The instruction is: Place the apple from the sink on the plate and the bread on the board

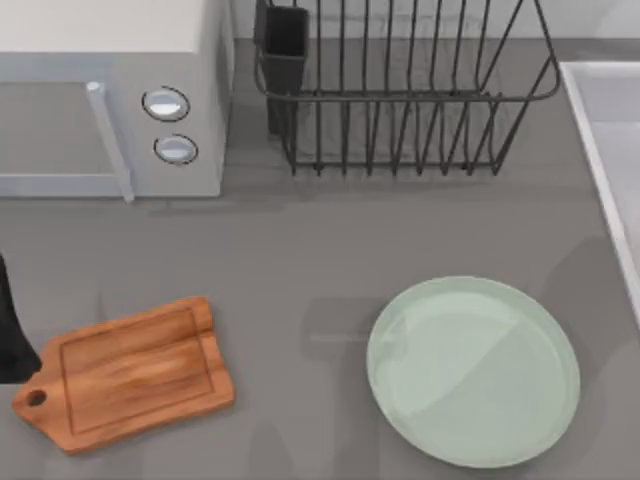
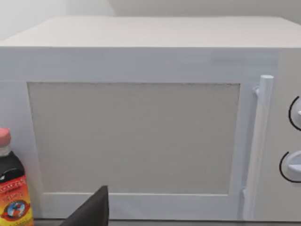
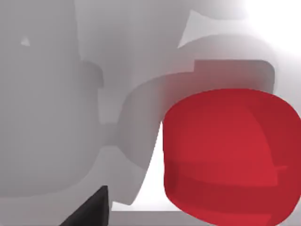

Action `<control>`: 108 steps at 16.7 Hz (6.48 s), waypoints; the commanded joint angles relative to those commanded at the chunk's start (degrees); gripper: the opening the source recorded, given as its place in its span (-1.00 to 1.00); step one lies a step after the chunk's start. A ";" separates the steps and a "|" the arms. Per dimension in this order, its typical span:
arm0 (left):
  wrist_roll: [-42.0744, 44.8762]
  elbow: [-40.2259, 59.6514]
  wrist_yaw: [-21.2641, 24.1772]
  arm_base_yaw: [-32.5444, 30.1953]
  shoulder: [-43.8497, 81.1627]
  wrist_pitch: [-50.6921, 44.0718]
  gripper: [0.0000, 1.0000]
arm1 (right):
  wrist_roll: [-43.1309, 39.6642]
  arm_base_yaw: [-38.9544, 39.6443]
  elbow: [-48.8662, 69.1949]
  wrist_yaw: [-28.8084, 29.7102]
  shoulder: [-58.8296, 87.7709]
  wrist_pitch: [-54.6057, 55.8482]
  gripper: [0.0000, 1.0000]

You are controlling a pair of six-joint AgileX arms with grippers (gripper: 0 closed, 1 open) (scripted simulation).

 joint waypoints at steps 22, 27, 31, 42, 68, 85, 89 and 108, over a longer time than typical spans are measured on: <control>0.00 0.00 0.00 0.00 0.00 0.00 1.00 | 0.12 -0.13 -5.69 0.08 8.92 14.28 -0.81; 0.00 0.00 0.00 0.00 0.00 0.00 1.00 | 0.12 -0.13 -5.69 0.08 8.92 14.28 -1.00; 0.00 0.00 0.00 0.00 0.00 0.00 1.00 | 0.12 -0.13 -5.69 0.08 8.92 14.28 -1.00; 0.00 0.00 0.00 0.00 0.00 0.00 1.00 | 0.49 -0.08 2.23 -0.98 -5.22 -5.19 -1.00; 0.00 0.00 0.00 0.00 0.00 0.00 1.00 | 54.62 54.80 -4.48 -0.21 -26.18 -21.88 -1.00; 0.00 0.00 0.00 0.00 0.00 0.00 1.00 | 55.12 55.35 -4.59 -0.20 -26.34 -22.08 0.81; 0.00 0.00 0.00 0.00 0.00 0.00 1.00 | 55.12 55.35 -4.59 -0.20 -26.34 -22.08 1.00; 0.00 0.00 0.00 0.00 0.00 0.00 1.00 | 40.23 40.74 -38.49 -0.20 -70.09 6.41 1.00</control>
